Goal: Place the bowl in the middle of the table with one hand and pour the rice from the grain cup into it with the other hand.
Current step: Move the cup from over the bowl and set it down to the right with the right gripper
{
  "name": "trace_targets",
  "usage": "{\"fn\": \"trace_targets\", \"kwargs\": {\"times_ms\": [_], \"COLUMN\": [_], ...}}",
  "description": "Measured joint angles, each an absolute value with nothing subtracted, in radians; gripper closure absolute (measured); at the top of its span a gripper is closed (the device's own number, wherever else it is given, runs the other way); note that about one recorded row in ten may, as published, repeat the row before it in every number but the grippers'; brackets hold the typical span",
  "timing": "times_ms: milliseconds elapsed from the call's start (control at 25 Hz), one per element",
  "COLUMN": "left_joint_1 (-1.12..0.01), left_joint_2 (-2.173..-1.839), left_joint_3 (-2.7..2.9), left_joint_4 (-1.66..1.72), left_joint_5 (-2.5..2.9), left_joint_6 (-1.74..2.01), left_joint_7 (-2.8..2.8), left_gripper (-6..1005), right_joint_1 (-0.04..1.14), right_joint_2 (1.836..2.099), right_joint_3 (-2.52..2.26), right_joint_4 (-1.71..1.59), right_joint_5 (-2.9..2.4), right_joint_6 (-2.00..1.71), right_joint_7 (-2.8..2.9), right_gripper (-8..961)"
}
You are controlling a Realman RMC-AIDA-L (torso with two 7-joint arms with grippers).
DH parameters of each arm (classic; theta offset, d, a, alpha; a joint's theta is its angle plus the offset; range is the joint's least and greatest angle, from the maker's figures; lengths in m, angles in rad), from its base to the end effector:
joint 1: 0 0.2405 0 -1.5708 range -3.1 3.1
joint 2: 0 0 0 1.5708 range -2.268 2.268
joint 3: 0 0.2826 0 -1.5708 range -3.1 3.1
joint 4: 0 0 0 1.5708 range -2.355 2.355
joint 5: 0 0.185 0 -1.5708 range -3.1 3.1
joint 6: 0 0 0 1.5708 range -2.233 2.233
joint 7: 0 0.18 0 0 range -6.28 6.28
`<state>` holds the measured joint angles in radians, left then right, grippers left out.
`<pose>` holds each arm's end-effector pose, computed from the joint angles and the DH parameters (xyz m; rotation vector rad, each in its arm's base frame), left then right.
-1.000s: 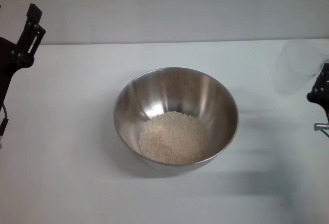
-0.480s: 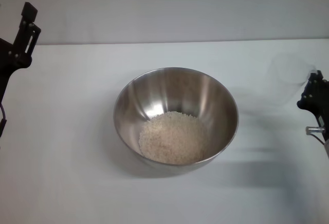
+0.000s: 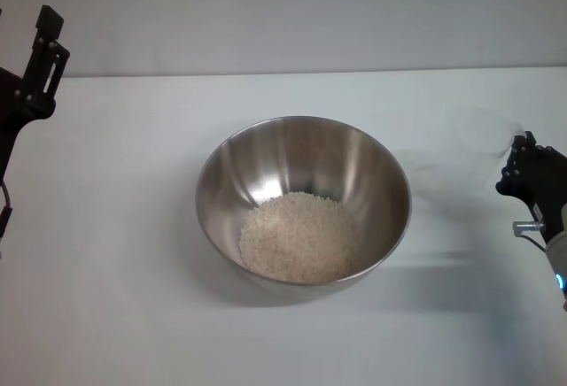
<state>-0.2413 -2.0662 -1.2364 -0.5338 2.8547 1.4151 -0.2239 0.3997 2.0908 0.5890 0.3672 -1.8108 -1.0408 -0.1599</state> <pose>-0.2456 0.3257 0.0284 -1.5234 -0.2183 -1.1593 0.3311 0.3566 -0.0450 -1.5292 0.6549 0.5603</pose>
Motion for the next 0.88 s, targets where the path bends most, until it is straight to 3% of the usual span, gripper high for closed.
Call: {"fn": "trace_targets", "kwargs": {"times_ms": [880], "left_joint_1": [-0.228], "left_joint_2": [-2.068], "left_joint_3": [-1.226], "left_joint_4": [-0.536], "left_joint_5": [2.855], "left_joint_6": [1.430], "left_joint_7": [-0.224], "left_gripper": [316], "right_joint_1": [0.414], "right_joint_2": [2.091], "right_joint_3": [0.578], "right_joint_4": [0.355], "right_joint_5": [-1.810], "right_joint_6": [-0.977], "right_joint_7": [-0.159], "right_gripper": [907]}}
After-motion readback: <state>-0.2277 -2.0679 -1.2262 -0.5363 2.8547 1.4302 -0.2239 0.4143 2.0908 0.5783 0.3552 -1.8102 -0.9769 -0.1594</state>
